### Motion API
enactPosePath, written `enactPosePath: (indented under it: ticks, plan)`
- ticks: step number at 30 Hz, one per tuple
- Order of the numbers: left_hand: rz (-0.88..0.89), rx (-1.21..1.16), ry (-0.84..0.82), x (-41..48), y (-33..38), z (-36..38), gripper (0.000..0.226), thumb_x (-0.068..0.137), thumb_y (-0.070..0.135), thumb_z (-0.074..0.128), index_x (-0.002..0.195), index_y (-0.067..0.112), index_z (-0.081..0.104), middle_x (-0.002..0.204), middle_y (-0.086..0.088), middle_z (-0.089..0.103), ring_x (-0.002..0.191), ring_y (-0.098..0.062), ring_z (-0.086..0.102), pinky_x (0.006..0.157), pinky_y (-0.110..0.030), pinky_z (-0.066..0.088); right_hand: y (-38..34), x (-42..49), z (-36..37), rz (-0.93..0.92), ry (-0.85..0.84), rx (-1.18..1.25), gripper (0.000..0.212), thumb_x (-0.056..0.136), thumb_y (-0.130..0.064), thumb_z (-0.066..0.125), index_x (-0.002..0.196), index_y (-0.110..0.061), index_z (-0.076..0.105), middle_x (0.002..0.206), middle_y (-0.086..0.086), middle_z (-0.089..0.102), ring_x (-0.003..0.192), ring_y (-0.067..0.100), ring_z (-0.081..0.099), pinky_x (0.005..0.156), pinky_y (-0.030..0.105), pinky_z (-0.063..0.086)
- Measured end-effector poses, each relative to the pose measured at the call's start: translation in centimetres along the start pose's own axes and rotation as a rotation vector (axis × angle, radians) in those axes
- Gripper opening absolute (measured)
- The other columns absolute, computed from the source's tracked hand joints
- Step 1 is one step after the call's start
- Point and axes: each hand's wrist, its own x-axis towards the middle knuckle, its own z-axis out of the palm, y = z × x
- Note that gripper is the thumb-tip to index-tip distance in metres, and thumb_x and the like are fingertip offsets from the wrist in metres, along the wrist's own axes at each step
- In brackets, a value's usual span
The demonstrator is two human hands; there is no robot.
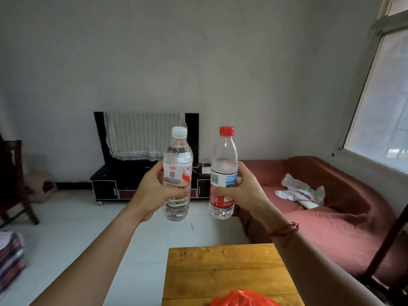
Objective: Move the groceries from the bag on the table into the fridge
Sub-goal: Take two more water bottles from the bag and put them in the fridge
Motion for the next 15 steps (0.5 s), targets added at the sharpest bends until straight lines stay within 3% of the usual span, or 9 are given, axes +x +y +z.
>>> enactPosePath:
  ticks: [4, 9, 12, 15]
  plan:
    - [-0.029, 0.037, 0.157, -2.2, 0.1, -1.6, 0.062, 0.06, -0.012, 0.086, 0.111, 0.016, 0.064, 0.097, -0.004, 0.076, 0.087, -0.019, 0.074, 0.075, -0.029, 0.058, 0.0, 1.2, 2.1, -0.038, -0.13, 0.067, 0.066, 0.066, -0.005, 0.091, 0.12, -0.022, 0.058, 0.103, -0.005, 0.077, 0.092, 0.01, 0.075, 0.084, 0.03, 0.061]
    - [-0.061, 0.101, 0.366, -6.9, 1.0, -3.2, 0.064, 0.059, -0.015, 0.085, 0.111, 0.015, 0.062, 0.095, 0.0, 0.076, 0.084, -0.013, 0.073, 0.071, -0.023, 0.056, -0.5, 1.7, 6.0, -0.081, -0.331, 0.091, 0.071, 0.061, -0.014, 0.095, 0.12, -0.031, 0.057, 0.106, -0.005, 0.076, 0.096, 0.013, 0.074, 0.089, 0.04, 0.059]
    - [-0.094, 0.153, 0.485, -10.6, 1.4, -5.0, 0.07, 0.052, -0.005, 0.088, 0.113, 0.019, 0.061, 0.1, -0.001, 0.076, 0.09, -0.016, 0.073, 0.078, -0.029, 0.057, -1.4, 0.8, 9.3, -0.12, -0.439, 0.111, 0.069, 0.062, -0.013, 0.094, 0.118, -0.031, 0.057, 0.104, -0.007, 0.075, 0.095, 0.009, 0.073, 0.086, 0.033, 0.059]
    - [-0.118, 0.178, 0.618, -14.8, 2.2, -7.1, 0.072, 0.056, -0.011, 0.086, 0.114, 0.022, 0.061, 0.102, -0.001, 0.075, 0.093, -0.018, 0.073, 0.077, -0.028, 0.056, -2.7, -0.8, 13.1, -0.158, -0.554, 0.139, 0.068, 0.063, -0.013, 0.094, 0.116, -0.032, 0.057, 0.104, -0.009, 0.074, 0.094, 0.006, 0.071, 0.081, 0.025, 0.057]
